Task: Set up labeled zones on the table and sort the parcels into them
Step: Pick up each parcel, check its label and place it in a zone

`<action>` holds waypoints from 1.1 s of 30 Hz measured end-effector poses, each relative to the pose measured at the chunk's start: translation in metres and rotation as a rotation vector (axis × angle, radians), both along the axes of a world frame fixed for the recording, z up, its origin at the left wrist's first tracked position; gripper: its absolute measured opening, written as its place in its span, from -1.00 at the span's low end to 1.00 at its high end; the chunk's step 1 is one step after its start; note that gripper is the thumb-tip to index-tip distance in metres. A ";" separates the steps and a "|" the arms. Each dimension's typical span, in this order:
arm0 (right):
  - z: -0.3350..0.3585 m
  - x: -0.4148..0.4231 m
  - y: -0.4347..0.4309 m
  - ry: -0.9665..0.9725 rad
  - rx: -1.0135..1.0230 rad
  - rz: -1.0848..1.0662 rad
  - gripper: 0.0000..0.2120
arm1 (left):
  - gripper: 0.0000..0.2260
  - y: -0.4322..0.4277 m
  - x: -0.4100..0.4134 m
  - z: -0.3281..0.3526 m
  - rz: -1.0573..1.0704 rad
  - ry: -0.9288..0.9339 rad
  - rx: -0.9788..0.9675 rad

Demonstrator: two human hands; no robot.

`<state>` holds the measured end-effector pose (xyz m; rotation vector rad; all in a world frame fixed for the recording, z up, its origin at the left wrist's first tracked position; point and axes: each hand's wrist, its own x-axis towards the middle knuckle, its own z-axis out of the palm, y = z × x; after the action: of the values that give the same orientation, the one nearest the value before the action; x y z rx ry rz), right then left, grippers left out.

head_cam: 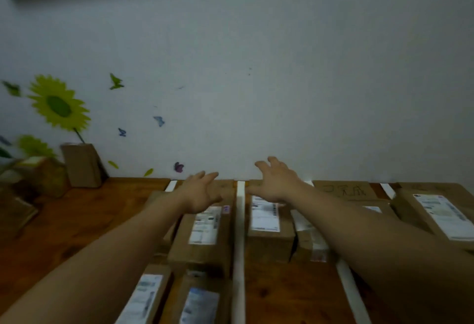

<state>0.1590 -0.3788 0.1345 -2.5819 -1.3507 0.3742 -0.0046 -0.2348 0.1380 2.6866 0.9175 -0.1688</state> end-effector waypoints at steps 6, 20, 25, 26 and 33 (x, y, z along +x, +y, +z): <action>0.037 -0.108 0.083 -0.054 0.065 0.008 -0.16 | -0.33 0.086 -0.147 0.031 0.112 -0.036 0.060; 0.048 -0.359 0.300 -0.086 0.016 0.370 -0.19 | -0.33 0.225 -0.475 0.033 0.589 -0.075 -0.007; 0.033 -0.423 0.378 -0.076 0.005 0.473 -0.19 | -0.33 0.275 -0.542 0.022 0.704 -0.055 -0.002; 0.029 -0.433 0.394 -0.076 0.000 0.489 -0.19 | -0.33 0.289 -0.551 0.021 0.714 -0.065 -0.017; -0.006 -0.468 0.517 0.035 -0.054 0.502 -0.19 | -0.34 0.411 -0.581 0.006 0.732 -0.051 -0.072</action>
<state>-0.3092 0.1387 0.1282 -2.2313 -1.9930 0.5332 -0.5853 0.1757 0.1440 2.1059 1.7502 0.0288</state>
